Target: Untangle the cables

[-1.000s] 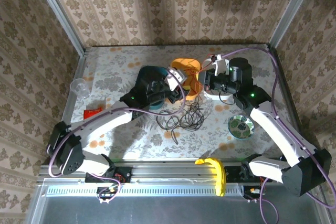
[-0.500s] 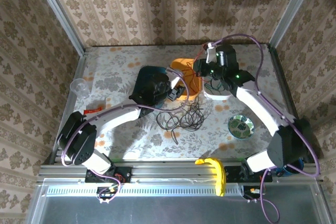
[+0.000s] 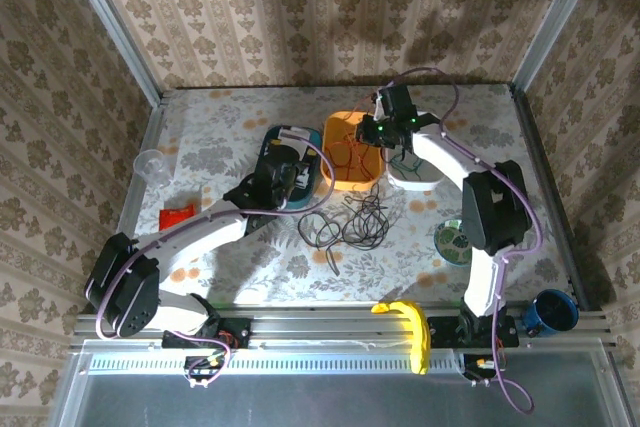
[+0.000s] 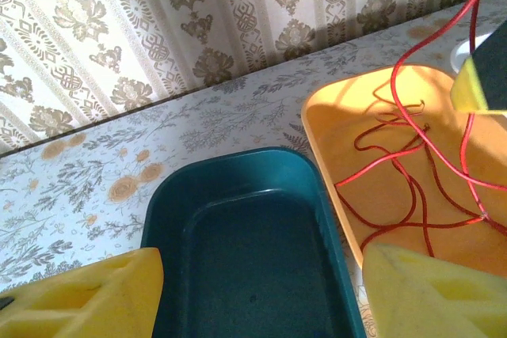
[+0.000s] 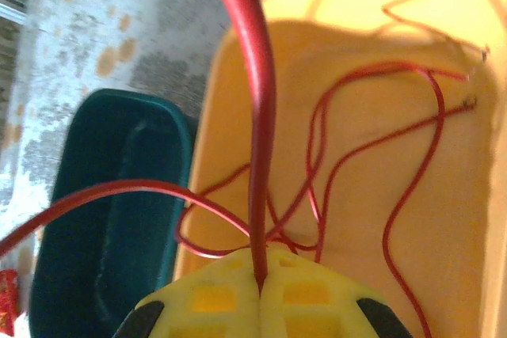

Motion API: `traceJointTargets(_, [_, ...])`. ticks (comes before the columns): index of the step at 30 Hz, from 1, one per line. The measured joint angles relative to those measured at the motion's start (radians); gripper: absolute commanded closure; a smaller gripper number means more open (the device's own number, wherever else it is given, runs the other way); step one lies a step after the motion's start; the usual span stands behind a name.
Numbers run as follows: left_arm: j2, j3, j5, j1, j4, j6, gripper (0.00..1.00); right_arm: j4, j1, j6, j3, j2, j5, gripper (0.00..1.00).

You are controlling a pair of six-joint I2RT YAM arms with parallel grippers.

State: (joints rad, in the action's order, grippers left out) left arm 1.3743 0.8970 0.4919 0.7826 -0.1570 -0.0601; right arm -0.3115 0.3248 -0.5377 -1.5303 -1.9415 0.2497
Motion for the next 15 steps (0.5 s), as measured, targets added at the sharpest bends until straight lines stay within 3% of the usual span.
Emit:
traceJointTargets(3, [0.0,-0.003,0.004,0.0,0.006,-0.01,0.31,-0.049,0.002,-0.025,-0.014,-0.037,-0.002,0.68])
traceJointTargets(5, [0.0,-0.003,0.004,0.0,0.006,-0.014,0.31,-0.093,0.006,-0.026,-0.019,-0.042,-0.012,0.59])
traceJointTargets(15, [0.003,-0.002,-0.021,0.0,0.007,-0.015,0.3,-0.251,0.058,0.049,-0.054,-0.024,-0.106,0.55])
